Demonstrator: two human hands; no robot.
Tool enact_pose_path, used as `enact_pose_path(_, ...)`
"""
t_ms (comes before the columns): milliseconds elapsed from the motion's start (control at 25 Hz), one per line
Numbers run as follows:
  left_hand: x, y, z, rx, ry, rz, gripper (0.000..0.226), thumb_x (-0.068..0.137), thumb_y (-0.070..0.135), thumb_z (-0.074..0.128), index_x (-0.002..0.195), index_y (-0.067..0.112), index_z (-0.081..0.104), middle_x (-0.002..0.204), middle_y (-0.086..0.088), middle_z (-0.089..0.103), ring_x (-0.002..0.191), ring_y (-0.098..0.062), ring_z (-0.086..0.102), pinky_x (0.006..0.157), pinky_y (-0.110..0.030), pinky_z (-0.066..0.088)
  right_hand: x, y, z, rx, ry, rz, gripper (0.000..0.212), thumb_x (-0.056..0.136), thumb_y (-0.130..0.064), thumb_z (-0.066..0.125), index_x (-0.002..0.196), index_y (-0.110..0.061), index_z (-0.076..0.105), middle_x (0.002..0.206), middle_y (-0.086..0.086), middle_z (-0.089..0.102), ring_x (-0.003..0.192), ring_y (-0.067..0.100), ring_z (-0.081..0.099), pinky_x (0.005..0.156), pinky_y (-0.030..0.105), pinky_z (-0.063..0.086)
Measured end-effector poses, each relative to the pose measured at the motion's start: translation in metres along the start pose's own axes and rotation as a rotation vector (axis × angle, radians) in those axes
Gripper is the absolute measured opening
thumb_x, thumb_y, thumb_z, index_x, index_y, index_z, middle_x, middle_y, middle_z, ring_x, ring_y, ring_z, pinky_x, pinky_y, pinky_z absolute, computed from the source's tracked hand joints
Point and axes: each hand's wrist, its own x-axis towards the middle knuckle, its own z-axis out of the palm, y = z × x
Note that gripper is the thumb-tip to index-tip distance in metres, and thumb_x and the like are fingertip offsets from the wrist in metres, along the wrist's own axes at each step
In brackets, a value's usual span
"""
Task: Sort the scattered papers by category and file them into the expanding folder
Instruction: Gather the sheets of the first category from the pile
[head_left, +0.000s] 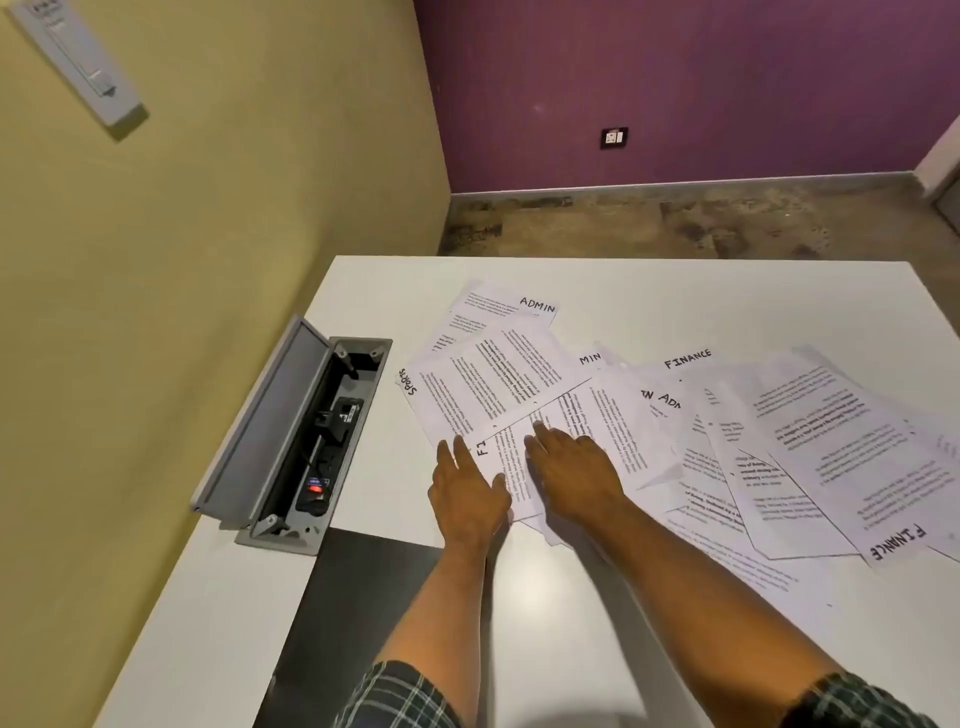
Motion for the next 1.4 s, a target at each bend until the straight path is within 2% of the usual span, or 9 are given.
enact_pose_path(120, 0.032, -0.004, 0.003, -0.170, 0.036, -0.193, 0.077, 0.084, 0.054, 0.062, 0.143, 0.013, 0.035, 0.145, -0.014, 0.040, 0.130, -0.033, 0.043, 0.106, -0.051, 0.039, 0.026, 0.002, 0.004, 0.077, -0.050, 0.070, 0.082, 0.091, -0.045, 0.065, 0.157, -0.018, 0.024, 0.166, 0.010, 0.022, 0.146, 0.029, 0.035, 0.110, 0.047, 0.039)
enact_pose_path(240, 0.056, -0.007, 0.005, -0.169, 0.053, -0.310, 0.073, 0.081, 0.061, 0.063, 0.128, 0.008, 0.044, 0.129, -0.010, 0.046, 0.121, -0.030, 0.046, 0.096, -0.051, 0.045, 0.035, 0.008, 0.015, 0.093, -0.255, 0.155, 0.091, 0.087, -0.061, 0.063, 0.158, -0.024, 0.019, 0.166, 0.006, 0.021, 0.144, 0.029, 0.039, 0.109, 0.048, 0.041)
enact_pose_path(480, 0.077, -0.001, 0.006, -0.229, 0.098, -0.487, 0.080, 0.079, 0.062, 0.066, 0.129, 0.004, 0.043, 0.132, -0.011, 0.046, 0.125, -0.031, 0.045, 0.094, -0.053, 0.044, 0.048, 0.004, 0.019, -0.040, -0.292, 0.141, 0.092, 0.086, -0.063, 0.064, 0.155, -0.018, 0.026, 0.159, 0.010, 0.035, 0.127, 0.030, 0.056, 0.093, 0.042, 0.049)
enact_pose_path(640, 0.079, -0.003, 0.006, -0.261, 0.132, -0.581, 0.079, 0.077, 0.052, 0.075, 0.130, 0.003, 0.044, 0.132, -0.012, 0.048, 0.125, -0.031, 0.047, 0.095, -0.053, 0.045, 0.047, 0.005, 0.019, 0.016, -0.340, 0.152, 0.094, 0.088, -0.060, 0.064, 0.158, -0.017, 0.018, 0.164, 0.011, 0.024, 0.136, 0.032, 0.048, 0.097, 0.046, 0.049)
enact_pose_path(840, 0.085, -0.007, 0.001, -0.277, 0.061, -0.594, 0.053, 0.076, 0.039, 0.069, 0.118, 0.009, 0.060, 0.126, -0.009, 0.049, 0.118, -0.030, 0.050, 0.094, -0.048, 0.043, 0.048, 0.003, 0.019, 0.050, -0.361, 0.163, 0.097, 0.089, -0.056, 0.066, 0.159, -0.016, 0.013, 0.166, 0.012, 0.018, 0.141, 0.032, 0.041, 0.099, 0.047, 0.048)
enact_pose_path(1040, 0.089, -0.016, -0.005, -0.254, 0.016, -0.552, 0.042, 0.078, 0.037, 0.062, 0.109, 0.009, 0.064, 0.118, -0.009, 0.059, 0.108, -0.032, 0.057, 0.095, -0.045, 0.039, 0.046, 0.004, 0.023, 0.042, -0.332, 0.181, 0.097, 0.087, -0.057, 0.067, 0.158, -0.016, 0.015, 0.165, 0.011, 0.021, 0.137, 0.033, 0.044, 0.093, 0.051, 0.053)
enact_pose_path(1200, 0.077, -0.034, -0.005, -0.448, 0.127, -0.434, 0.028, 0.086, 0.023, 0.060, 0.110, 0.010, 0.061, 0.113, -0.007, 0.067, 0.094, -0.030, 0.063, 0.086, -0.039, 0.052, 0.044, 0.003, 0.025, 0.114, -0.290, 0.208, 0.097, 0.085, -0.055, 0.072, 0.157, -0.015, 0.020, 0.163, 0.008, 0.027, 0.137, 0.031, 0.046, 0.097, 0.048, 0.051)
enact_pose_path(1320, 0.047, -0.027, -0.008, -0.650, 0.278, -0.380, 0.014, 0.095, 0.008, 0.052, 0.108, 0.008, 0.055, 0.109, -0.009, 0.063, 0.090, -0.025, 0.059, 0.073, -0.029, 0.050, 0.034, 0.008, 0.027, 0.237, -0.225, 0.262, 0.097, 0.078, -0.055, 0.077, 0.152, -0.014, 0.029, 0.152, 0.008, 0.044, 0.131, 0.032, 0.052, 0.099, 0.044, 0.046)
enact_pose_path(1400, 0.026, -0.020, -0.010, -0.672, 0.321, -0.308, 0.012, 0.095, 0.003, 0.050, 0.105, 0.009, 0.054, 0.103, -0.008, 0.063, 0.090, -0.024, 0.062, 0.071, -0.028, 0.050, 0.018, 0.010, 0.033, 0.402, -0.189, 0.232, 0.094, 0.084, -0.053, 0.073, 0.155, -0.016, 0.025, 0.157, 0.007, 0.039, 0.141, 0.029, 0.043, 0.106, 0.044, 0.041)
